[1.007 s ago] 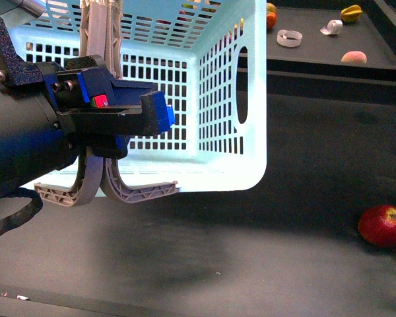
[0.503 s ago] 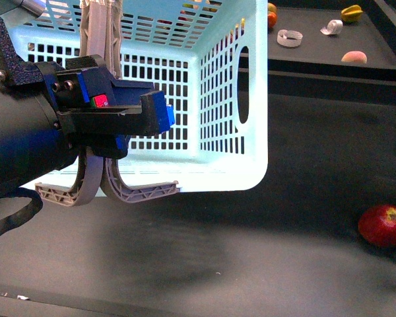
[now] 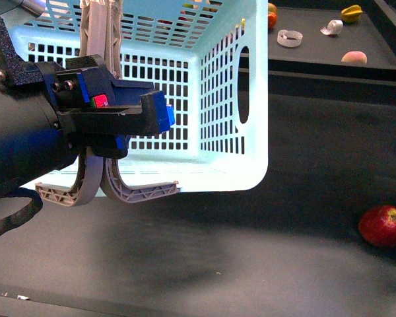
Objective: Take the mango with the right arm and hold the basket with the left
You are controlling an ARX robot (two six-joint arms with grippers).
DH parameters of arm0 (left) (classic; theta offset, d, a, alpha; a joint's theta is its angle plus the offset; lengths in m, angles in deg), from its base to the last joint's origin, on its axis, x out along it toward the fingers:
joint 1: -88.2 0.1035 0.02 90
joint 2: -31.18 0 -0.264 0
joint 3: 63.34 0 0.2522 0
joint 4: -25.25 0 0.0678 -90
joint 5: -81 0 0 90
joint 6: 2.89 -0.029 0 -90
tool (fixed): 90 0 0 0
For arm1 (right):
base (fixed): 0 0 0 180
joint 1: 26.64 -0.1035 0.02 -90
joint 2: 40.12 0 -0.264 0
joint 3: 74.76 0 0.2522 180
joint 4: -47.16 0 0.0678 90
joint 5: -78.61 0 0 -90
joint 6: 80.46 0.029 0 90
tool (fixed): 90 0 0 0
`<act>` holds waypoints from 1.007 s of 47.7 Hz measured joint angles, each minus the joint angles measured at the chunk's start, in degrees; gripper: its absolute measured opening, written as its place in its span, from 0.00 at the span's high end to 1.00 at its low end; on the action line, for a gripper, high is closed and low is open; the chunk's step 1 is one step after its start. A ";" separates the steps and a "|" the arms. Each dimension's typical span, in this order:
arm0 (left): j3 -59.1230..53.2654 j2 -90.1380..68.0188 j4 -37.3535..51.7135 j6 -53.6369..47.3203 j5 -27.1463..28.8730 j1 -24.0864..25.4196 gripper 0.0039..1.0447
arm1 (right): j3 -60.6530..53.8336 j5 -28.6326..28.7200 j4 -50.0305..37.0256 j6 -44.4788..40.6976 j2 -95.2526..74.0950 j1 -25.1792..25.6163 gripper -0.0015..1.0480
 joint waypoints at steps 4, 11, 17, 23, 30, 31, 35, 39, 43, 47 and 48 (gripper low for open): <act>0.00 0.00 0.00 0.00 0.02 0.00 0.95 | -0.04 0.26 -0.04 -0.66 -0.07 0.20 0.39; 0.00 0.00 0.00 -0.02 0.02 0.00 0.95 | -1.49 1.86 -0.90 -0.83 0.76 0.79 0.42; 0.00 0.00 0.00 0.00 0.04 0.00 0.95 | -4.63 4.61 -1.77 -0.79 3.06 0.83 0.42; 0.00 0.00 0.00 -0.02 0.00 0.00 0.95 | -9.44 8.70 -2.99 -0.13 9.90 0.17 0.42; 0.00 0.00 0.00 0.00 -0.15 0.00 0.95 | -15.06 13.73 -3.89 1.25 22.01 -2.49 0.42; 0.00 0.00 0.00 0.00 -0.15 0.00 0.95 | -15.78 14.32 -3.89 1.40 23.67 -2.99 0.42; 0.00 0.00 0.00 0.00 -0.11 0.00 0.95 | -18.60 16.63 -3.48 2.34 30.42 -5.35 0.42; 0.00 0.00 0.00 0.00 -0.02 0.00 0.95 | -21.05 18.93 -2.05 4.24 37.35 -8.17 0.42; 0.00 0.00 0.00 0.00 0.04 0.00 0.95 | -23.34 21.14 -1.20 6.38 45.07 -12.20 0.42; 0.00 0.00 0.00 0.00 0.02 0.00 0.95 | -24.63 22.25 0.02 7.89 52.41 -17.07 0.42; 0.00 0.00 0.00 0.00 0.00 0.00 0.95 | -24.85 22.38 0.52 8.35 54.55 -18.86 0.42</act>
